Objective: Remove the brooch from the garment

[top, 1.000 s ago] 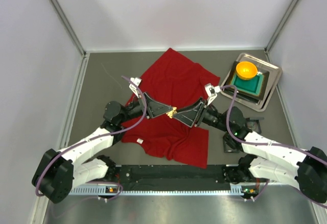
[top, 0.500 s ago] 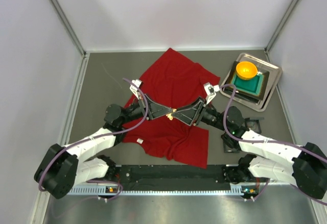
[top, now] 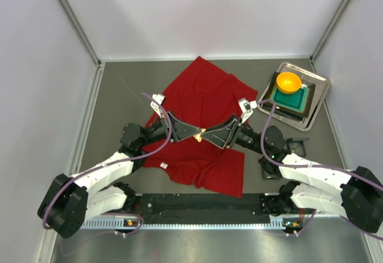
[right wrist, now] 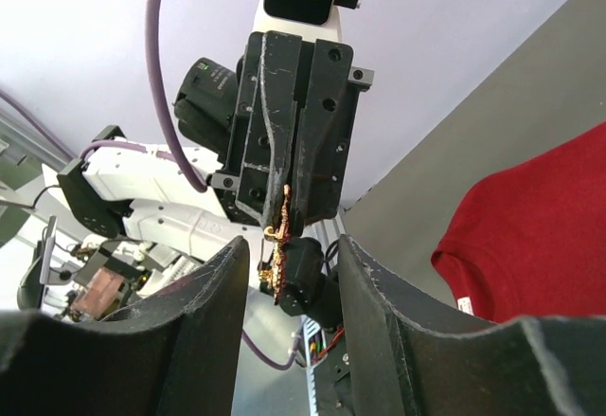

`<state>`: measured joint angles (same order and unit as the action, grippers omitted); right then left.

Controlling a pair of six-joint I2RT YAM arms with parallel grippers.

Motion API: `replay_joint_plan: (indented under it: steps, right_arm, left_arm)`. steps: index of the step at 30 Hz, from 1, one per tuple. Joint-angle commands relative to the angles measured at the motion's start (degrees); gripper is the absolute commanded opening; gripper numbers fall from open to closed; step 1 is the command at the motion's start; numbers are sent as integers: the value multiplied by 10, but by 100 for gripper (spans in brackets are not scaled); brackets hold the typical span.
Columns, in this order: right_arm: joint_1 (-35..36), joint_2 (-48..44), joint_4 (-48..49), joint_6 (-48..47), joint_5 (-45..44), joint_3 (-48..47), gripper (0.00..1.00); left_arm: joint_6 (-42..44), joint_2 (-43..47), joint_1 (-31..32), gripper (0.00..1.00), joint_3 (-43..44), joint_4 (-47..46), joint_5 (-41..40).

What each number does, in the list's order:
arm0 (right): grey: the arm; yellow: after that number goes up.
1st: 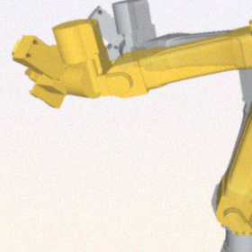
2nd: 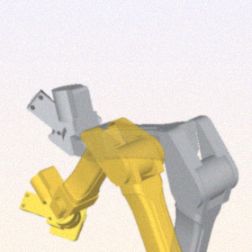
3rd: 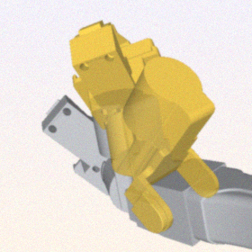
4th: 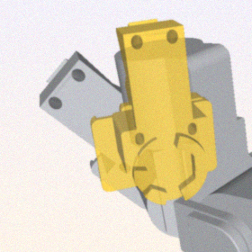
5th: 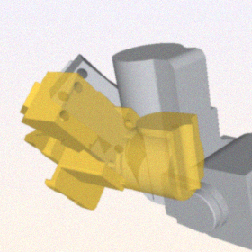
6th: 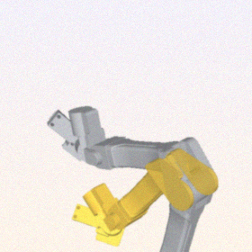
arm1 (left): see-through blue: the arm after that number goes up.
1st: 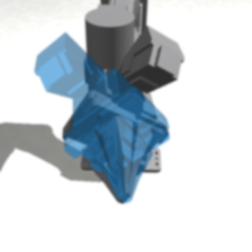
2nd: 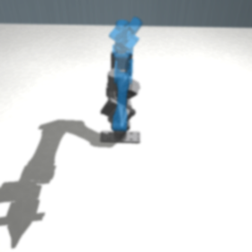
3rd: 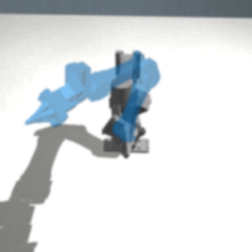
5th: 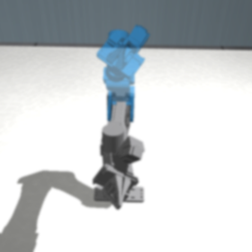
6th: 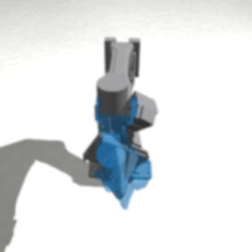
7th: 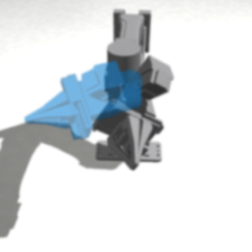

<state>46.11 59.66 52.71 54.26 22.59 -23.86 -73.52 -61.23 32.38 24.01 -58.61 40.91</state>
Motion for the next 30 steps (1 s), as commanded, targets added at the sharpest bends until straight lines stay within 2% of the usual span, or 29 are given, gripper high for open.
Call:
replay_joint_plan:
  steps: [1,6,9,10,12,13,16,18,19,21,22,24,25,26,28,30]
  right_arm:
    - [9,14,49,2,5,-3,43]
    - [19,24,42,-2,-9,-5,39]
    - [20,25,20,-5,-18,-10,33]
    - [18,26,8,-6,-20,-19,27]
    - [19,25,-29,-2,-26,-29,21]
    - [19,23,-44,4,-35,-29,13]
    - [17,16,-81,62,-83,-11,0]
    - [15,16,-76,114,-101,2,0]
    - [20,15,-50,129,-110,21,0]
    - [20,12,-22,162,-131,42,0]
    - [20,13,24,163,-132,58,0]
    - [20,18,25,154,-117,56,9]
    - [18,19,23,144,-104,44,23]
    - [19,15,21,137,-98,44,32]
    - [18,-20,26,119,-96,70,47]
    - [17,-67,-31,63,-113,85,60]
  left_arm:
    - [14,9,-1,0,16,-12,-3]
    - [15,10,-1,0,18,-9,-3]
    - [18,11,-1,0,19,-9,6]
    - [27,12,0,0,18,-5,10]
    - [40,16,-1,0,19,8,20]
    - [56,23,-1,0,19,12,21]
    - [117,57,1,0,19,38,21]
    - [161,87,4,0,14,62,9]
    - [214,124,10,0,11,89,-16]
    - [262,156,15,0,22,147,-33]
    - [288,174,15,0,26,189,-40]
    - [290,178,15,0,30,196,-39]
    - [285,176,15,0,30,197,-36]
    - [282,176,15,0,31,199,-36]
    - [278,173,15,0,31,211,-38]
    - [276,174,15,0,31,223,-50]
